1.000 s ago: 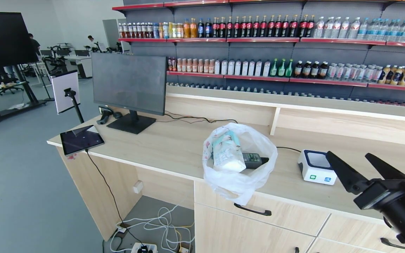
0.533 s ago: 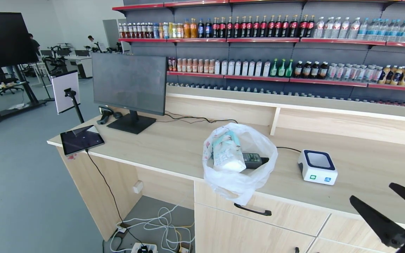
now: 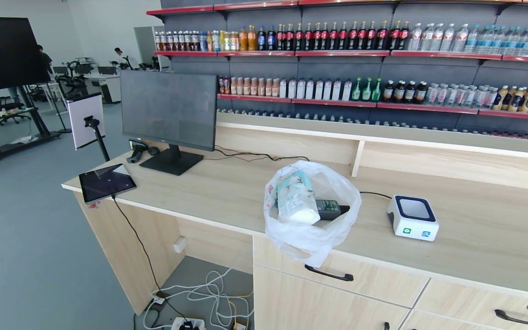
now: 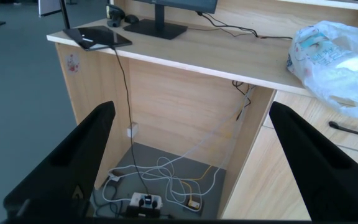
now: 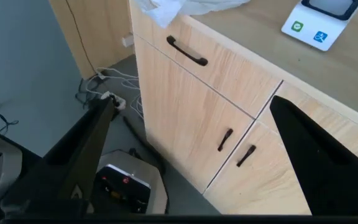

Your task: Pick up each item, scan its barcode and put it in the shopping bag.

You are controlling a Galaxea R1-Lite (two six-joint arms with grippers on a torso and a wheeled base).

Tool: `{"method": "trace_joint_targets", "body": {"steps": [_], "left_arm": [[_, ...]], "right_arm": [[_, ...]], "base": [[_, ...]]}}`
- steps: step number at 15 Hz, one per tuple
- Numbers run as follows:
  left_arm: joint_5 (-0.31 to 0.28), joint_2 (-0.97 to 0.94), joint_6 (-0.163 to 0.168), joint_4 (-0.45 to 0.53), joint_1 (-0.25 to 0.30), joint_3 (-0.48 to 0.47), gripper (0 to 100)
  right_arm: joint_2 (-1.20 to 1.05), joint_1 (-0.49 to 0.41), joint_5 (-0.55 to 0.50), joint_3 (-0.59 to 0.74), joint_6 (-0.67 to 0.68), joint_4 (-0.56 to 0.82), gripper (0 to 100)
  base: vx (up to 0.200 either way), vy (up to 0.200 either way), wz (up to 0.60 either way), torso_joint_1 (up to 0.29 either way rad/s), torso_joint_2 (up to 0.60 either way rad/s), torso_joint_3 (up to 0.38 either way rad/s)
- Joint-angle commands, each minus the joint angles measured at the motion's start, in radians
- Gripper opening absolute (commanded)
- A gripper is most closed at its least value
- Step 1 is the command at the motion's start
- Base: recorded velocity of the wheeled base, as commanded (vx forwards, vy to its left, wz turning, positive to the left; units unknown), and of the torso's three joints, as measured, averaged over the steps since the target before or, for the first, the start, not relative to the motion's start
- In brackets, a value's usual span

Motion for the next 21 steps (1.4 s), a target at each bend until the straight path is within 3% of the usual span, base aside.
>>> {"method": "trace_joint_targets", "body": {"steps": [1, 2, 3, 4, 7, 9, 11, 21], "left_arm": [[0.000, 0.000, 0.001, 0.000, -0.001, 0.000, 100], [0.000, 0.000, 0.001, 0.000, -0.001, 0.000, 100], [0.000, 0.000, 0.001, 0.000, -0.001, 0.000, 100], [0.000, 0.000, 0.000, 0.000, -0.001, 0.000, 100], [0.000, 0.000, -0.006, 0.000, 0.001, 0.000, 100], [0.000, 0.000, -0.005, 0.000, -0.001, 0.000, 100], [0.000, 0.000, -0.002, 0.000, -0.001, 0.000, 100], [0.000, 0.000, -0.003, 0.000, -0.001, 0.000, 100]], "right_arm": [[-0.039, -0.116, -0.044, -0.003, 0.038, 0.001, 100], [0.001, -0.268, -0.044, -0.003, 0.044, 0.001, 100], [0.024, -0.351, -0.005, -0.003, 0.042, 0.004, 100], [0.021, -0.375, 0.038, -0.003, 0.025, 0.004, 100], [-0.108, -0.458, -0.015, -0.004, 0.059, 0.004, 100], [-0.170, -0.478, 0.000, -0.001, 0.081, 0.003, 100], [-0.188, -0.487, 0.041, 0.054, 0.050, -0.096, 100], [-0.188, -0.487, 0.052, 0.054, 0.048, -0.083, 100]], "base": [[0.000, 0.000, 0.00, 0.000, 0.00, 0.000], [0.000, 0.000, 0.00, 0.000, 0.00, 0.000], [0.000, 0.000, 0.00, 0.000, 0.00, 0.000], [0.000, 0.000, 0.00, 0.000, 0.00, 0.000], [0.000, 0.000, 0.00, 0.000, 0.00, 0.000], [0.000, 0.000, 0.00, 0.000, 0.00, 0.000], [0.000, 0.000, 0.00, 0.000, 0.00, 0.000], [0.000, 0.000, 0.00, 0.000, 0.00, 0.000]]}}
